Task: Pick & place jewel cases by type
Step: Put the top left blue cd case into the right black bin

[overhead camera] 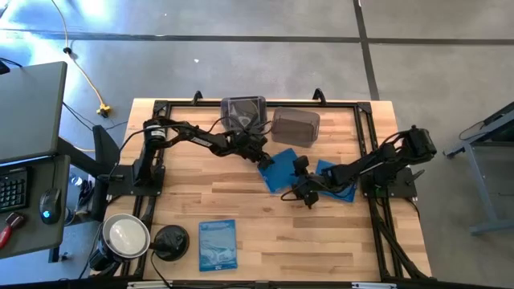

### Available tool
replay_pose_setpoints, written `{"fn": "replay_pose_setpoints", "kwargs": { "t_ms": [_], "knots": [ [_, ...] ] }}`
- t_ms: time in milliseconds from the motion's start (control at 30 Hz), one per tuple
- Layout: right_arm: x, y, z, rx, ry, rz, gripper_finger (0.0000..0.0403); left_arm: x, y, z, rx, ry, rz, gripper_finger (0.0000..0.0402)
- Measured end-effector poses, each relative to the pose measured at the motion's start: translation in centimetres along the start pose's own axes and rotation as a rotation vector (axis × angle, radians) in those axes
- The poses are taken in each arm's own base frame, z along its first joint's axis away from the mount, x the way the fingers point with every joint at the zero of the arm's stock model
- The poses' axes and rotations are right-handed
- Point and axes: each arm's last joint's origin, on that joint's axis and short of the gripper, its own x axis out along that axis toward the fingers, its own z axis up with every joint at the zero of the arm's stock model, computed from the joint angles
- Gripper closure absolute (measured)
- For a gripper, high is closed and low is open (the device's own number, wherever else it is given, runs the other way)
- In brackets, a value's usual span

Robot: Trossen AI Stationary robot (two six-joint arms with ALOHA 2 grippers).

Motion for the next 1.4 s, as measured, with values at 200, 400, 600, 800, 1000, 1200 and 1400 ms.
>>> {"fn": "replay_pose_setpoints", "kwargs": {
  "t_ms": [200,400,600,800,1000,1200,1400],
  "knots": [
    [0.0,0.0,0.0,-0.001,0.000,-0.005,0.0231,1.2,-1.5,0.9,0.038,0.049,-0.028,0.0224],
    [-0.4,0.8,0.3,-0.041,0.014,-0.067,0.0243,1.1,-2.8,1.6,0.106,0.157,0.002,0.0224],
    [-1.4,1.9,0.9,-0.087,0.047,-0.235,0.0267,1.2,-3.8,0.9,0.098,0.265,-0.061,0.0225],
    [-2.1,2.7,1.2,-0.111,0.056,-0.325,0.0292,1.5,-5.2,-0.1,0.126,0.300,-0.117,0.0225],
    [-2.7,3.7,1.5,-0.151,0.024,-0.287,0.0325,1.4,-5.3,-0.1,0.152,0.291,-0.117,0.0225],
    [-3.6,4.7,1.9,-0.169,-0.001,-0.335,0.0351,0.9,-5.3,0.5,0.208,0.342,-0.262,0.0225],
    [-5.7,6.3,2.4,-0.123,-0.088,-0.367,0.0351,0.0,-5.1,1.1,0.170,0.427,-0.445,0.0225]
  ]
}}
